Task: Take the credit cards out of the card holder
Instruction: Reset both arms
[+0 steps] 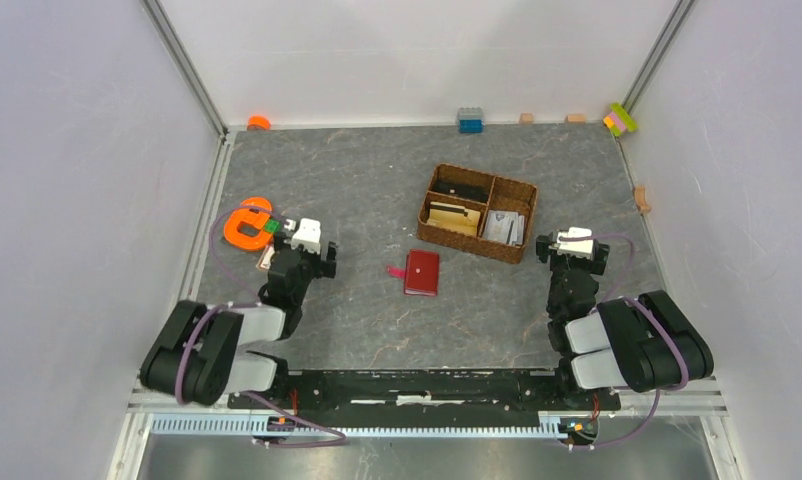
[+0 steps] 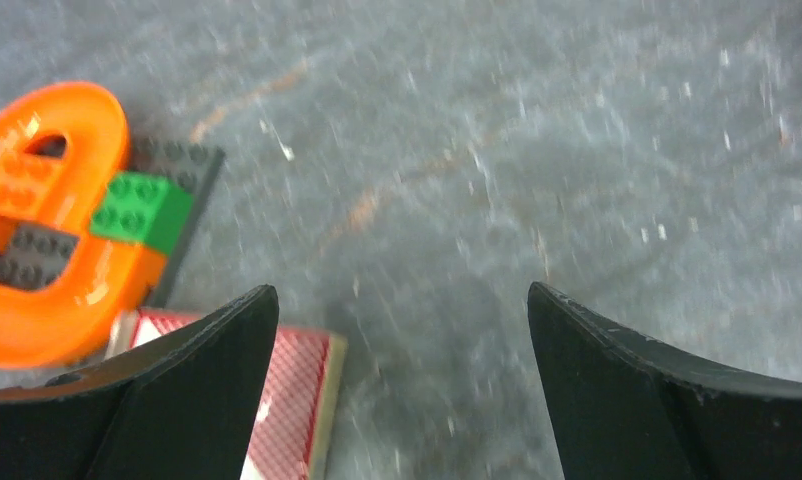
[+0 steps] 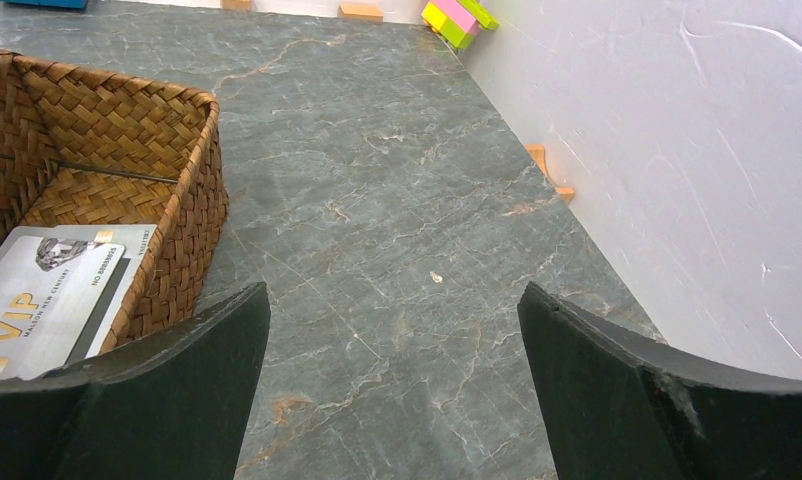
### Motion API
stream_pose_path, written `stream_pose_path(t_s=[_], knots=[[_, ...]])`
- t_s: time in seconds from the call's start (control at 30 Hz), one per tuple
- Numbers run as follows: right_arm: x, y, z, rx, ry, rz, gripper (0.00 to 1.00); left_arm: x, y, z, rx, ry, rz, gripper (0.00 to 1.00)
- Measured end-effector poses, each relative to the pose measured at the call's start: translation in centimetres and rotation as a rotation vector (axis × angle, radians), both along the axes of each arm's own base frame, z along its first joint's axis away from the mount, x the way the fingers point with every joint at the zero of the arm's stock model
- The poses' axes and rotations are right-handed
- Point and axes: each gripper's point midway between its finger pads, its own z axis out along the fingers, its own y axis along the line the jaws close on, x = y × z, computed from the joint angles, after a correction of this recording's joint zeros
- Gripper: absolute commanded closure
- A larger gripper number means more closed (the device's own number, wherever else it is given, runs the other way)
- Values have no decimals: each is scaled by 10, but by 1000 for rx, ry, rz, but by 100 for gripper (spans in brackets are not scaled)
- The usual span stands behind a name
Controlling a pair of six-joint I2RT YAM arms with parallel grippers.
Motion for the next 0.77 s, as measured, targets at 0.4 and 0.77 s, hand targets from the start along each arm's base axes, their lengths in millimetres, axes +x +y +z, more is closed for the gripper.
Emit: stream_pose_path(t_s=[0.4,0.77], knots=[[0,0,0,0,-1,0,2,52,51,23,-135,-110,156,0],[0,0,0,0,-1,0,2,55,52,25,-178,-116,182,0]])
